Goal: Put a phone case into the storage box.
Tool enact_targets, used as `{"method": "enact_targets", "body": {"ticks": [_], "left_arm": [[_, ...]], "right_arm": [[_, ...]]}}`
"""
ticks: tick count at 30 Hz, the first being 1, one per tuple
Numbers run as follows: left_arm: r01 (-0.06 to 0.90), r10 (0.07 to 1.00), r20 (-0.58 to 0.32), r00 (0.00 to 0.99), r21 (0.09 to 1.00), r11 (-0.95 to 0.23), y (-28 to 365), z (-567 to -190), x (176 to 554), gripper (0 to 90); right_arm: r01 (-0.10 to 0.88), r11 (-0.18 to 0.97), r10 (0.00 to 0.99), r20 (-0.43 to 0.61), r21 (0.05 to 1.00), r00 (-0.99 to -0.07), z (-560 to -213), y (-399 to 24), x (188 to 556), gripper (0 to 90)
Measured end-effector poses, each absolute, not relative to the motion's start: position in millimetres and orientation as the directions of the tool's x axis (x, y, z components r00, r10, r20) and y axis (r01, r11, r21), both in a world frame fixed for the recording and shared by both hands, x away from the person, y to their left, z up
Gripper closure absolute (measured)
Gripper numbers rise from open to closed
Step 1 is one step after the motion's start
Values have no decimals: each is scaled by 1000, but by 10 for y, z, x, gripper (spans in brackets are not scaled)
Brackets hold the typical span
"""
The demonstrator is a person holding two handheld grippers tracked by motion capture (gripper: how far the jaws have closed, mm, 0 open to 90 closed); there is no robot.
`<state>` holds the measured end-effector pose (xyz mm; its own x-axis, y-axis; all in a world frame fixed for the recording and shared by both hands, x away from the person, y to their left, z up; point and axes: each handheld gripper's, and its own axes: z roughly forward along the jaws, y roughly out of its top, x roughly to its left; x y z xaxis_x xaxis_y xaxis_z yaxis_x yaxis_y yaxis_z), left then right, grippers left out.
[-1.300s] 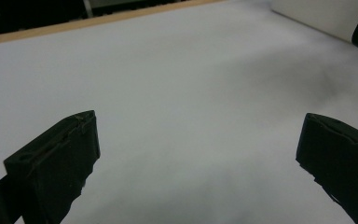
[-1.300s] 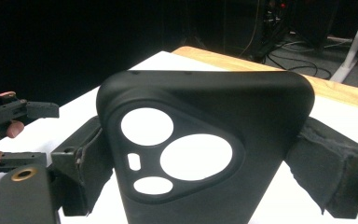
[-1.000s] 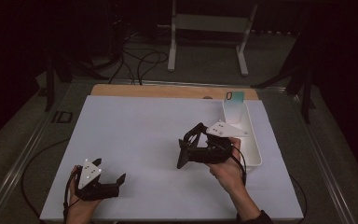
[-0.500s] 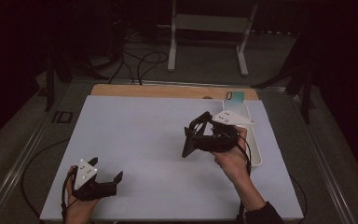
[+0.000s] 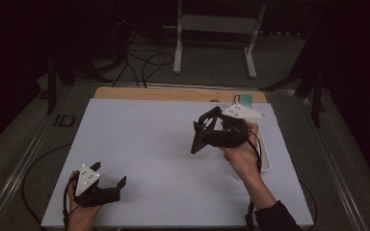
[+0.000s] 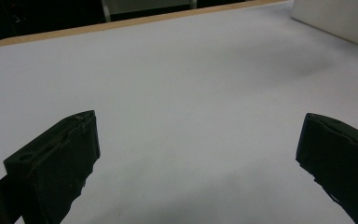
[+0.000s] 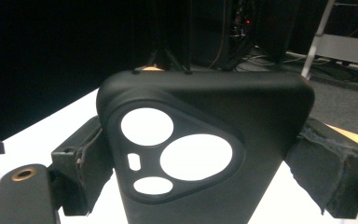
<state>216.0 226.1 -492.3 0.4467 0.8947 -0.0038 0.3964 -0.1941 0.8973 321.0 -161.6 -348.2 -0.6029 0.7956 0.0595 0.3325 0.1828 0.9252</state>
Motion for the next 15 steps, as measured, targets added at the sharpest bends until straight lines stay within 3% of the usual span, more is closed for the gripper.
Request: {"method": "enact_targets", "body": {"ticks": [15], "left_arm": [[395,894,-2,449,898,-196,2253,-4922,2157,0]], "right_arm": [[324,187,820,34,927,-571,-3407,-1669,3367,135]]}}
